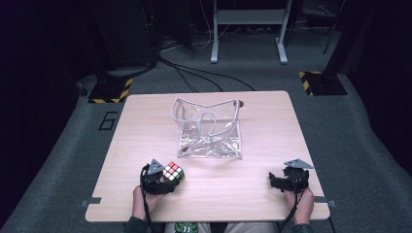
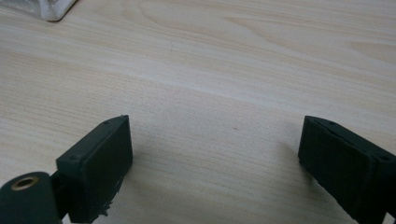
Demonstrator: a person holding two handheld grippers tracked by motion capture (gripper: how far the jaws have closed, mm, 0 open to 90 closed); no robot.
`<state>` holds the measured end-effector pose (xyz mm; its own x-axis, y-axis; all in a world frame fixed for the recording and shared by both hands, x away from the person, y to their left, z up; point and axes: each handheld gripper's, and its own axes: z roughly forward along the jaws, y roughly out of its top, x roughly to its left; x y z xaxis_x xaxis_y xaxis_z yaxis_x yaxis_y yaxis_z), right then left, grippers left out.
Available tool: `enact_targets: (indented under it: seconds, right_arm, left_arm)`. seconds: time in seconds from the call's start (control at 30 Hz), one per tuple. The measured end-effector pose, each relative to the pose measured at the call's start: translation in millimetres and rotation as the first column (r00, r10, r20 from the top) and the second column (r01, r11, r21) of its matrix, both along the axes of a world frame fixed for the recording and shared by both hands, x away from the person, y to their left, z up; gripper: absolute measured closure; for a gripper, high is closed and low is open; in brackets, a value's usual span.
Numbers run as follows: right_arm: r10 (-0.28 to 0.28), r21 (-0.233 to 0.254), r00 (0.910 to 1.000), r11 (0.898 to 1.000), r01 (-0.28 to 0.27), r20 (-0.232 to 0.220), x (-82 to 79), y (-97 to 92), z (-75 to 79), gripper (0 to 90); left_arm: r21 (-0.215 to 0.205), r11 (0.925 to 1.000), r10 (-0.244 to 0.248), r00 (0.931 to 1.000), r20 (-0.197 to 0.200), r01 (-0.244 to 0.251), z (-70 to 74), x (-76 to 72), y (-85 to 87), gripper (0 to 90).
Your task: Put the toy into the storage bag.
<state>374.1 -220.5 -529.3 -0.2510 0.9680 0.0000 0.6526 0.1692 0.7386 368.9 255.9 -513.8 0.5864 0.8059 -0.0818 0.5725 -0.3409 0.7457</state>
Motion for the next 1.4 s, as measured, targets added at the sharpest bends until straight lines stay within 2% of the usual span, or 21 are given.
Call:
enact_targets:
  seconds: [0.23, 0.37, 0.4, 0.67, 1.4]
  right_arm:
    - [0.001, 0.000, 1.0000, 1.000, -0.001, 0.000, 0.2, -0.1, 0.1, 9.2]
    - [0.001, 0.000, 1.0000, 1.000, -0.001, 0.000, 0.2, -0.1, 0.1, 9.2]
    - [0.001, -0.001, 1.0000, 1.000, -0.001, 0.000, 0.2, -0.1, 0.1, 9.2]
    - [0.001, -0.001, 1.0000, 1.000, -0.001, 0.000, 0.2, -0.1, 0.1, 9.2]
    - [0.002, 0.000, 1.0000, 1.000, -0.002, 0.000, 0.3, 0.0, 0.1, 9.4]
  left_arm:
    - [-0.002, 1.0000, 0.008, 1.0000, -0.003, -0.008, 0.6, -1.4, 2.1, 33.7]
    - [0.001, 1.0000, 0.004, 1.0000, 0.008, -0.004, 3.6, -1.4, 2.5, 33.7]
    - [-0.012, 0.9998, 0.015, 0.9998, 0.010, -0.015, 4.8, -2.1, 1.7, 33.7]
    - [-0.026, 0.9993, 0.026, 0.9994, 0.022, -0.026, 14.4, -2.6, 4.6, 33.7]
    - [-0.012, 0.9996, 0.025, 0.9974, 0.068, -0.024, 37.1, 4.1, 4.6, 33.7]
